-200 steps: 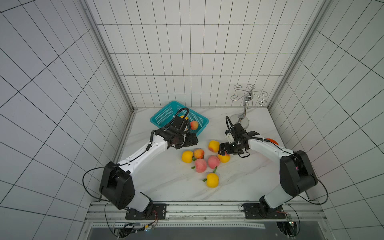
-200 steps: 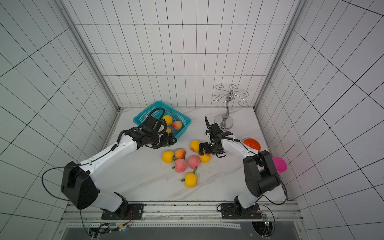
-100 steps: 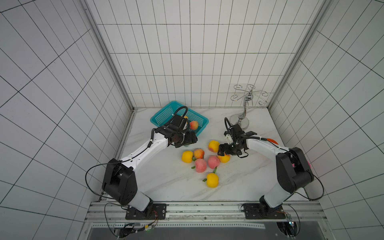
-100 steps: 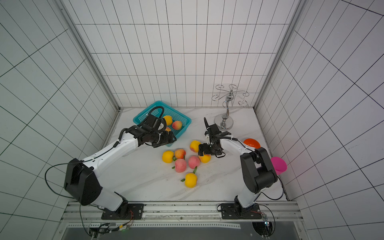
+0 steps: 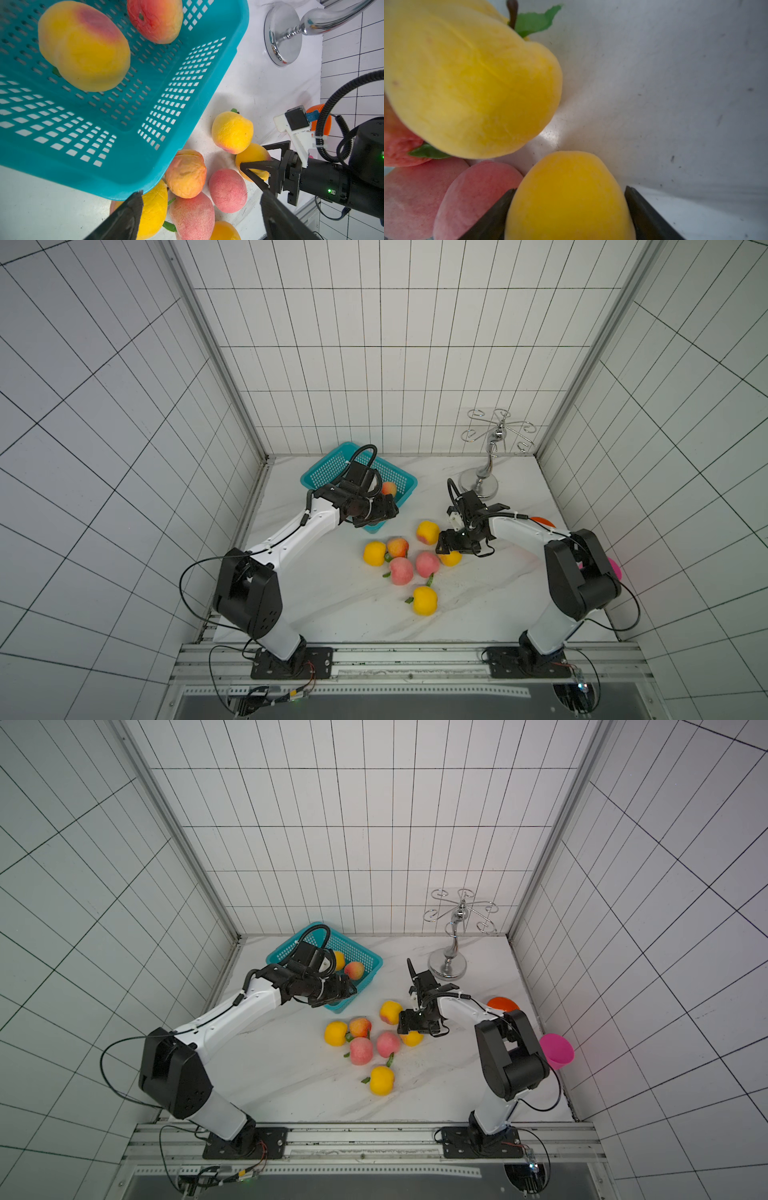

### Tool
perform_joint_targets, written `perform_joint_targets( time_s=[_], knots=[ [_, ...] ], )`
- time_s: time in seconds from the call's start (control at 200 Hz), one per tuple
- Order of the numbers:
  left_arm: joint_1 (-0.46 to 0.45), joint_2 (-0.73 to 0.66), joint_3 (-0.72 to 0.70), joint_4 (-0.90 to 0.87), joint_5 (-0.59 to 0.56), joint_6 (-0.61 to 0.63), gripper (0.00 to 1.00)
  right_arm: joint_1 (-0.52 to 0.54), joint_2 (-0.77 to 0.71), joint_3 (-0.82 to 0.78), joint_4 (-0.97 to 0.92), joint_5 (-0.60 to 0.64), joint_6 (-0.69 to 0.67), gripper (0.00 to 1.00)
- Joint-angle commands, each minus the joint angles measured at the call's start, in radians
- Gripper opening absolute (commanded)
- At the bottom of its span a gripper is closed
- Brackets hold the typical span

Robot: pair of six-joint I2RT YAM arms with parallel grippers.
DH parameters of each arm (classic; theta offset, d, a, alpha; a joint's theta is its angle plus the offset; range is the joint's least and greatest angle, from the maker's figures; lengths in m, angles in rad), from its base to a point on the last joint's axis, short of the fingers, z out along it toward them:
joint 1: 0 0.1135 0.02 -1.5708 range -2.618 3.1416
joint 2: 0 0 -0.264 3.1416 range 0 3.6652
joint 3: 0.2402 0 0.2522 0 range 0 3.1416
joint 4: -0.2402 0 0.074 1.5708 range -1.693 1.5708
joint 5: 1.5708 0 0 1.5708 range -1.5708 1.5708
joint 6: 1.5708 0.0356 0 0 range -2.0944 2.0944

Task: Put the peaches into the basket
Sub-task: Pick up the peach from the center of the board.

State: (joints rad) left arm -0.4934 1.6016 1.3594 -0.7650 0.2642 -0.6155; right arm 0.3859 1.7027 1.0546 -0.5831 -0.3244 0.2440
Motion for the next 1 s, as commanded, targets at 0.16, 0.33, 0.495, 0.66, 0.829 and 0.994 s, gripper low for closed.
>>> perform_joint_targets(
  time_s=[0.16, 0.33, 0.495, 0.66, 0.829, 0.994],
  knots=[
    [0.009, -0.009, -0.007, 0.009, 0.004, 0.002, 0.87, -0.009, -0.026, -0.003, -0.039, 0.010, -0.021, 0.54],
    [0.010, -0.010, 0.017, -0.010, 0.006, 0.009, 0.87, -0.009, -0.064, 0.007, -0.056, 0.027, -0.028, 0.51],
    [0.011, -0.010, 0.036, -0.032, 0.013, 0.016, 0.87, -0.010, -0.125, 0.020, -0.085, 0.051, -0.047, 0.50],
    [0.011, -0.005, 0.043, -0.025, 0.054, 0.005, 0.87, -0.009, -0.190, 0.037, -0.118, 0.070, -0.073, 0.49],
    [0.011, 0.009, 0.073, -0.010, 0.121, -0.011, 0.88, -0.008, -0.286, 0.040, -0.110, 0.054, -0.112, 0.49],
    [0.005, 0.026, 0.125, 0.002, 0.200, -0.023, 0.90, 0.000, -0.378, 0.056, -0.088, 0.048, -0.161, 0.49]
  ],
)
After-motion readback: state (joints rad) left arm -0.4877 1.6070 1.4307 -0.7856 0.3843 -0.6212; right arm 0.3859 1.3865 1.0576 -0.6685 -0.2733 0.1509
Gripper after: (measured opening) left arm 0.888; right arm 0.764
